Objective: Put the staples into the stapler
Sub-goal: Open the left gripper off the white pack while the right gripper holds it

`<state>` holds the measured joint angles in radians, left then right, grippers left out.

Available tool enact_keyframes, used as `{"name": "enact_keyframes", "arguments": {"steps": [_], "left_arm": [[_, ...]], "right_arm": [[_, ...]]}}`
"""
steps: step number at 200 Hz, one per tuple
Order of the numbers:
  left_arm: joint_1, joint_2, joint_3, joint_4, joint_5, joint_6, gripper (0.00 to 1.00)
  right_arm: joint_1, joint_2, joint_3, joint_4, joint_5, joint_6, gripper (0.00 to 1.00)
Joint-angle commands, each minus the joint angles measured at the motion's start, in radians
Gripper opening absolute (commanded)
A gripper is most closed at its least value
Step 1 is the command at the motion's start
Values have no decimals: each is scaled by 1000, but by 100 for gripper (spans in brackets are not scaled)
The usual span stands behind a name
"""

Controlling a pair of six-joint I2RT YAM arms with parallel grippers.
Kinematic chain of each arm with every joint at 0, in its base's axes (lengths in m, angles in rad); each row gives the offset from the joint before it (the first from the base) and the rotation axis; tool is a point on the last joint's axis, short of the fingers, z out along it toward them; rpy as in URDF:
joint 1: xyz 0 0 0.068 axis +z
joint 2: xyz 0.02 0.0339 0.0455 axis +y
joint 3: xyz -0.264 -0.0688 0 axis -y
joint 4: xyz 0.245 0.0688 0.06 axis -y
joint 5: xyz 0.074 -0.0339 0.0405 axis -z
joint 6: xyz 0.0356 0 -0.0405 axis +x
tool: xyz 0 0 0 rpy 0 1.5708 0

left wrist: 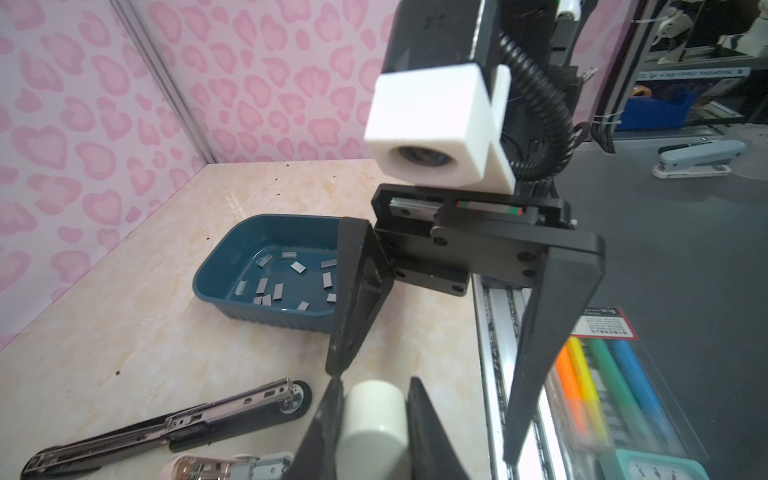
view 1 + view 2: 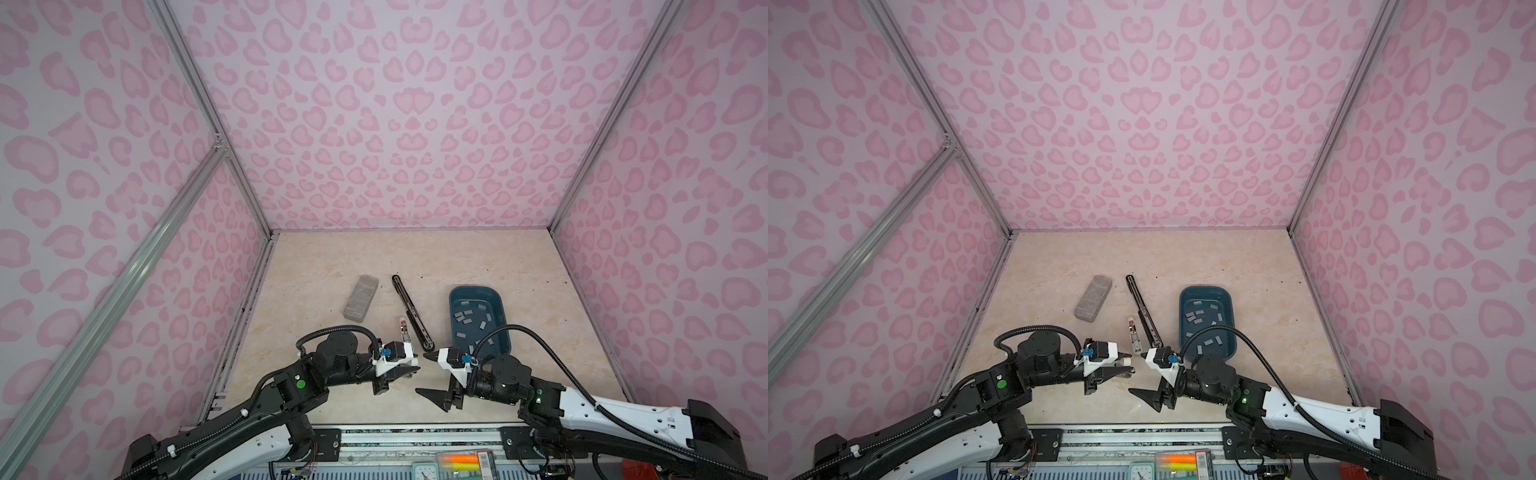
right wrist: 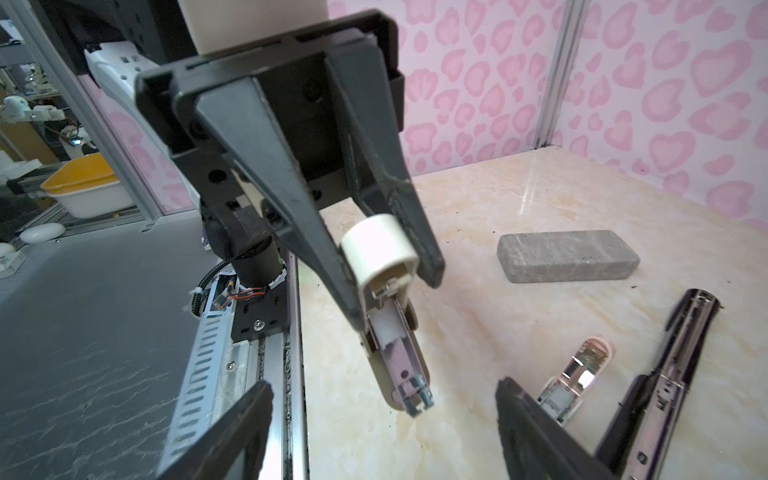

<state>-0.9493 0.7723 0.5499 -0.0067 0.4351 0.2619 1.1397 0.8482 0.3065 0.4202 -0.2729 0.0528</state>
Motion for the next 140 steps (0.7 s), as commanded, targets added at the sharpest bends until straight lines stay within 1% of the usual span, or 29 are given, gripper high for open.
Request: {"name": "enact_keyframes", "arguments": {"steps": [1, 13, 35, 69, 87, 140], "left_arm": [[1, 8, 16, 16, 117, 21, 4], [1, 6, 17, 14, 146, 27, 4], [1, 2, 15, 13, 170, 32, 4], [1, 14, 19, 10, 208, 37, 4], [1, 25, 27, 7, 214, 40, 4], [1, 32, 29, 2, 209, 40, 4]], "right_arm": [[3, 34, 0, 33, -79, -50, 84], [4, 53, -2, 51, -101, -61, 83], [3, 77, -5, 78, -131, -75, 79], [3, 78, -37, 168, -165, -72, 74], [3, 84, -46, 208, -183, -65, 72], [5, 150, -25, 274, -210, -38, 60]]}}
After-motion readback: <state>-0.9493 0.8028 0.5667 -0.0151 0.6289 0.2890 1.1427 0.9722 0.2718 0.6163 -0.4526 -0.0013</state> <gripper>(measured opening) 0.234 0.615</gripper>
